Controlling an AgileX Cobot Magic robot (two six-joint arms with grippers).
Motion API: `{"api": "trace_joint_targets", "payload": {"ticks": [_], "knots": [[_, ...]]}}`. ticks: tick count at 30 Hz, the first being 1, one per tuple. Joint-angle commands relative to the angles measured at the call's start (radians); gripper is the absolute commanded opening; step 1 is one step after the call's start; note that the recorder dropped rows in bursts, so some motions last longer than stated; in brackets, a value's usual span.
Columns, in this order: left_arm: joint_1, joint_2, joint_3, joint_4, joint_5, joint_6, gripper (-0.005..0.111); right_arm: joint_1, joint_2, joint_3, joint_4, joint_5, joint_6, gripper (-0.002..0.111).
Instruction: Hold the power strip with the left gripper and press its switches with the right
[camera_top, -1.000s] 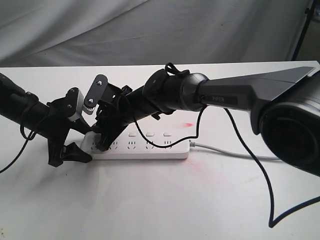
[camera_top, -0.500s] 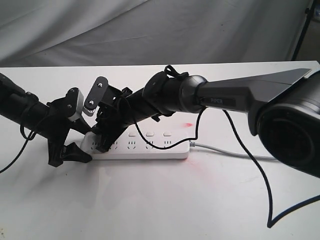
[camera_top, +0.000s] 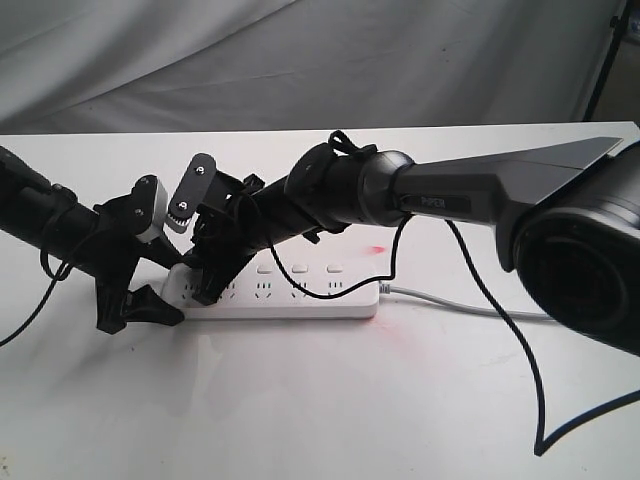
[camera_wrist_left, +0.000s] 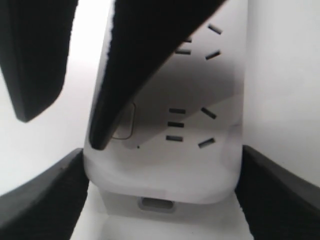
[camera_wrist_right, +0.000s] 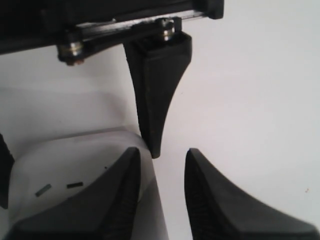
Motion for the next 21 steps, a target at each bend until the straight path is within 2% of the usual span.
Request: {"api": "trace_joint_targets", "payload": {"ticks": [1, 21], "knots": [[-0.005, 0.002, -0.005, -0.007, -0.005, 0.002, 0.065, 0.004, 0.017, 0.000, -0.033, 0.003, -0.009, 0.030], [-0.005, 0.002, -0.005, -0.007, -0.005, 0.002, 0.065, 0.004, 0.052, 0.000, -0.040, 0.026, -0.009, 0.030]]}}
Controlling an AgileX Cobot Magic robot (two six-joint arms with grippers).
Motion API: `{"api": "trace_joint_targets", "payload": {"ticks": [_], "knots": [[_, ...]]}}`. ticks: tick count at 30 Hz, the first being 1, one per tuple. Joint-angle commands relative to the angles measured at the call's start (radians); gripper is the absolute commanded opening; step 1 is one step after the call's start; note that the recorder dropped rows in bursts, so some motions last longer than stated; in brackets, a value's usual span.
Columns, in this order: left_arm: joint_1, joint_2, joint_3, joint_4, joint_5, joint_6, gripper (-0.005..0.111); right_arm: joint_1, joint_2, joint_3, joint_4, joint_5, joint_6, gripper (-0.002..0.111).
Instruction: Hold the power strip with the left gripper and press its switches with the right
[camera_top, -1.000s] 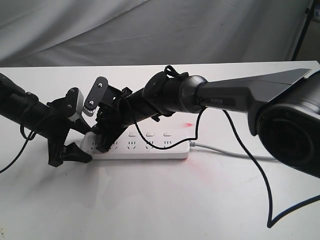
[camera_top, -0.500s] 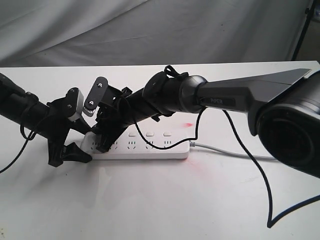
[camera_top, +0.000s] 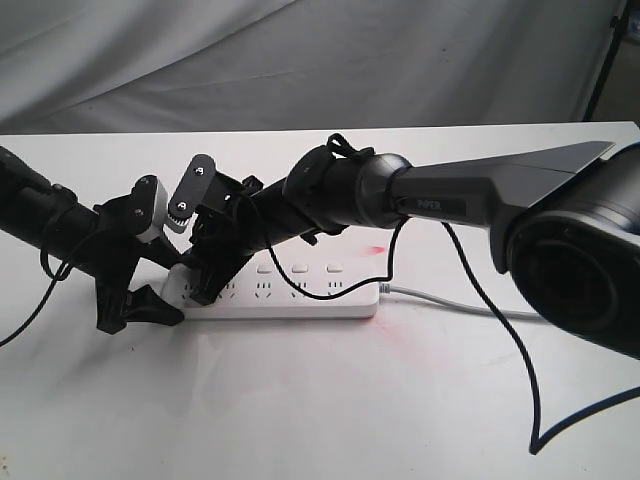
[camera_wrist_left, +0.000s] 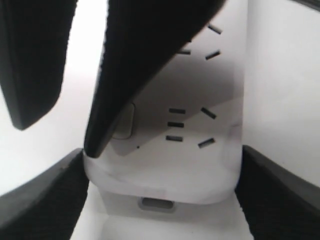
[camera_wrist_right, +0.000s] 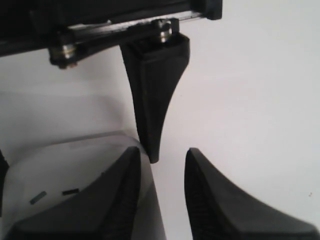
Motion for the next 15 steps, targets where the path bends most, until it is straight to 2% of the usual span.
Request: {"api": "trace_joint_targets", "payload": {"ticks": [1, 15], "knots": [[-0.005, 0.002, -0.005, -0.007, -0.005, 0.002, 0.065, 0.004, 0.033, 0.012, -0.054, 0.024, -0.009, 0.030], [-0.005, 0.002, -0.005, -0.007, -0.005, 0.002, 0.065, 0.004, 0.047, 0.014, -0.096, 0.058, -0.009, 0.030]]}}
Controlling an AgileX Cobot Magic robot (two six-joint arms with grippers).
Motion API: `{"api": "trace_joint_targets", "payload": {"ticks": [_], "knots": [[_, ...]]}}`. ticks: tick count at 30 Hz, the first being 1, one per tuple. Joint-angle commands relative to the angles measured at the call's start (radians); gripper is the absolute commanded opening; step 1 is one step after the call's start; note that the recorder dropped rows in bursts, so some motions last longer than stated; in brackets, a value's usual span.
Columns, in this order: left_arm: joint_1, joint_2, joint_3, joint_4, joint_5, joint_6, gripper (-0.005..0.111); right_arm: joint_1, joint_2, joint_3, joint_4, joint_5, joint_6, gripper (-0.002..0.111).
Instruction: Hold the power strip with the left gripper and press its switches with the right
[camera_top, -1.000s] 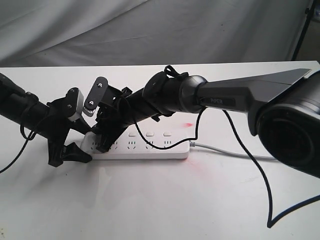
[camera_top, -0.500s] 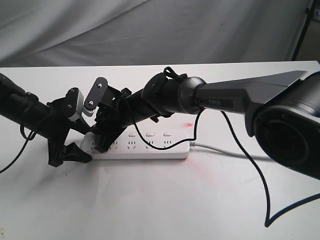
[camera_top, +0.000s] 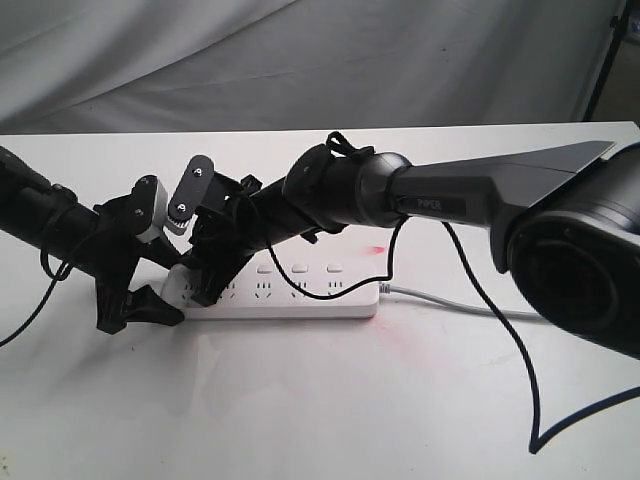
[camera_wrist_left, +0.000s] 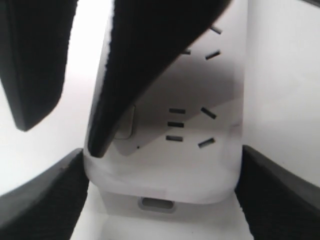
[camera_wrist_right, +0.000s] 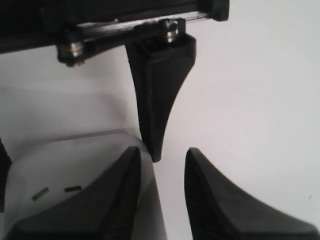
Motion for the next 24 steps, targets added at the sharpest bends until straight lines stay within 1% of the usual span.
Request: {"api": "trace_joint_targets", "payload": {"ticks": [1, 15, 24], "knots": [[-0.005, 0.002, -0.005, -0.007, -0.005, 0.002, 0.065, 0.004, 0.053, 0.017, -0.071, 0.058, -0.009, 0.030], [-0.005, 0.002, -0.005, -0.007, -0.005, 0.002, 0.065, -0.006, 0.065, 0.017, -0.097, 0.079, -0.006, 0.030], [-0.005, 0.002, -0.005, -0.007, -0.005, 0.002, 0.065, -0.007, 0.067, 0.017, -0.148, 0.094, 0.008, 0.030]]}}
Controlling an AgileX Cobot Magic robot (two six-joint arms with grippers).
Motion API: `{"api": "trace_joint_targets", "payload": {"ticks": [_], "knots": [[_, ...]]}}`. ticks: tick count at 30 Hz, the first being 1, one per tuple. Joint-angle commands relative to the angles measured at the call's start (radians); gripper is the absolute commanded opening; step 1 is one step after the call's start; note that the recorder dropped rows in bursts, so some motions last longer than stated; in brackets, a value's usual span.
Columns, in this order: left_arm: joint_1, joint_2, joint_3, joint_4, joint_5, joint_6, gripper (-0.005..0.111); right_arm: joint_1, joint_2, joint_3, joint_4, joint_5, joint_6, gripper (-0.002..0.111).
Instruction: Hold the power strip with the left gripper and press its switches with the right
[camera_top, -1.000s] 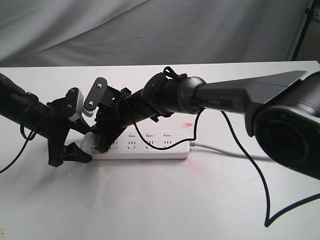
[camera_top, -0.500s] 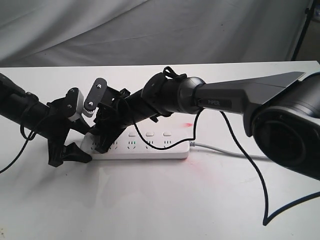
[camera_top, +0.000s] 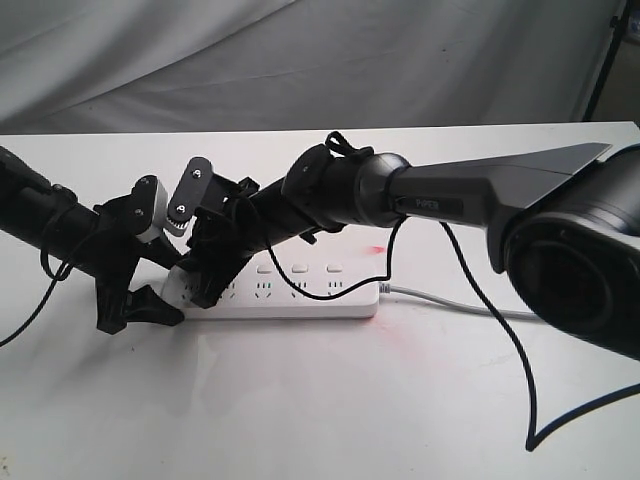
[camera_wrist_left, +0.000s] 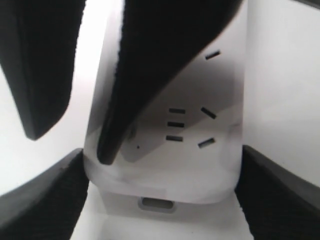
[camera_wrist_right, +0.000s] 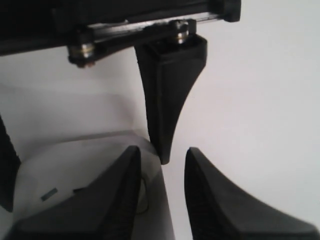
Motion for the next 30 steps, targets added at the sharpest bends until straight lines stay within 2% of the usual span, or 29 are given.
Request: {"api": "trace_joint_targets", "payload": {"ticks": [1, 20, 30], "knots": [[-0.005, 0.000, -0.005, -0.007, -0.005, 0.002, 0.065, -0.009, 0.051, 0.025, -0.135, 0.064, 0.000, 0.030], [-0.005, 0.000, -0.005, -0.007, -0.005, 0.002, 0.065, -0.024, 0.073, 0.025, -0.133, 0.074, 0.015, 0.030], [-0.005, 0.000, -0.005, -0.007, -0.005, 0.002, 0.065, -0.024, -0.032, 0.025, -0.082, 0.075, 0.035, 0.030]]}}
